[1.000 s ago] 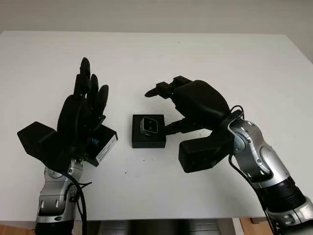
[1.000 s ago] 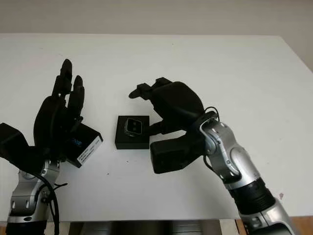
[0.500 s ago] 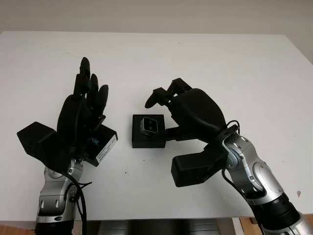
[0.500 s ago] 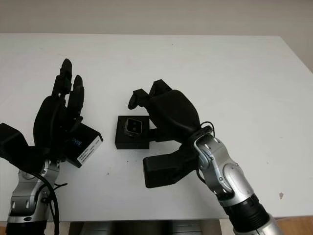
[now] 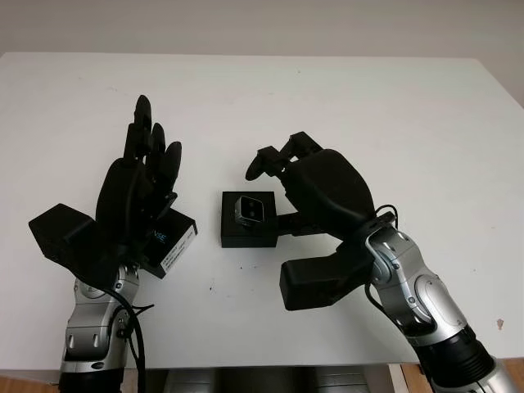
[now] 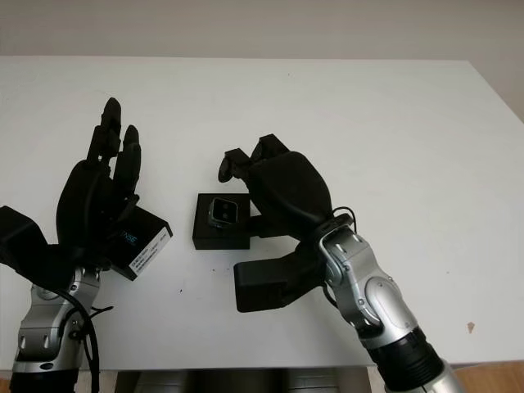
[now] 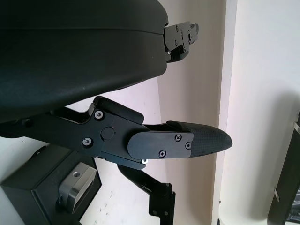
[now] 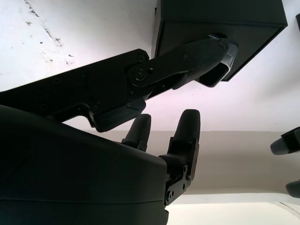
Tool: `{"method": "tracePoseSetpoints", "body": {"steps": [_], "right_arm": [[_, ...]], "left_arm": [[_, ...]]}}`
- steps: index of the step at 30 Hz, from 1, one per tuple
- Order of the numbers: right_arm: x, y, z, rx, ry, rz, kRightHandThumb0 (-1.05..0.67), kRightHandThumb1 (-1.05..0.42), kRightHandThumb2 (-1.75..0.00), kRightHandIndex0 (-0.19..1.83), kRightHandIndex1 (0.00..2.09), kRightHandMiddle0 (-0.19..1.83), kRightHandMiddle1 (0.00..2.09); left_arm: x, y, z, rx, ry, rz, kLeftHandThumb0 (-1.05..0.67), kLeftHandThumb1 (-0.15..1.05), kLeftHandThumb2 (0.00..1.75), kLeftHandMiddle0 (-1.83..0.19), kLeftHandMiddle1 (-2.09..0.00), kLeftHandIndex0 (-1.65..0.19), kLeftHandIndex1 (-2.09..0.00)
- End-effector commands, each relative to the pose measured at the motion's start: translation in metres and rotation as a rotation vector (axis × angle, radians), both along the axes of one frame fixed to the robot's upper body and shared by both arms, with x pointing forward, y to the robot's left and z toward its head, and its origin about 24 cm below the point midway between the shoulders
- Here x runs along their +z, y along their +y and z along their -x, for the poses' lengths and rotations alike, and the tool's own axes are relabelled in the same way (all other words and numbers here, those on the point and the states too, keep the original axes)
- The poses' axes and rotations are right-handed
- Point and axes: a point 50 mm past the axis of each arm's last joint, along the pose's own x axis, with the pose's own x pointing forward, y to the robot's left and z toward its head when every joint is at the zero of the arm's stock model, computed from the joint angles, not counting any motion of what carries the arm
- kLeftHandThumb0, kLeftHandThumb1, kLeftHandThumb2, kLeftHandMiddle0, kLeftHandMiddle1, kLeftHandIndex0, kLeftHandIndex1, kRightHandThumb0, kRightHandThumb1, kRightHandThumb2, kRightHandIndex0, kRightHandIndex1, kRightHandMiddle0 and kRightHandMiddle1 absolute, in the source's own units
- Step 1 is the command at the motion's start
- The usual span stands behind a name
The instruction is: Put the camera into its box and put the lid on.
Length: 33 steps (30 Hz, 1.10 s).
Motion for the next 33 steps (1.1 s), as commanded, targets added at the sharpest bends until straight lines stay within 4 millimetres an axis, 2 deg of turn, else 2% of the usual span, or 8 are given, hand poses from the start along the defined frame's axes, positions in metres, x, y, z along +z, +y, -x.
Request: {"method": "tracePoseSetpoints", "body": {"steps": [1, 10, 17, 33], "right_arm": [[-0.0038, 0.0008, -0.0001, -0.014, 0.007, -0.019, -0.87, -1.03, -0.05, 0.12, 1.19, 0.2, 1.03], [-0.0063, 0.0006, -0.0016, -0.052, 0.001, -0.066, -0.85, -1.02, -0.05, 0.11, 1.2, 0.21, 0.99], [-0.0074, 0.0001, 0.0, -0.051, 0.008, -0.08, -0.85, -1.02, -0.05, 0.08, 1.3, 0.22, 1.05], [-0.0134, 0.0, 0.0039, -0.03, 0.032, -0.053, -0.84, -1.01, -0.05, 0.09, 1.34, 0.24, 1.05]], "left_arm": [[0.0041, -0.0014, -0.0004, -0.009, -0.018, -0.007, -0.74, 1.05, 0.39, 0.19, 0.0, 0.19, 0.0], [0.0046, -0.0007, 0.0, -0.01, -0.019, -0.008, -0.74, 1.05, 0.4, 0.19, 0.0, 0.19, 0.0], [0.0054, -0.0002, -0.0001, -0.002, -0.019, -0.004, -0.74, 1.05, 0.39, 0.19, 0.0, 0.19, 0.0], [0.0076, 0.0015, 0.0022, 0.017, -0.018, 0.001, -0.75, 1.05, 0.39, 0.19, 0.0, 0.19, 0.0]]}}
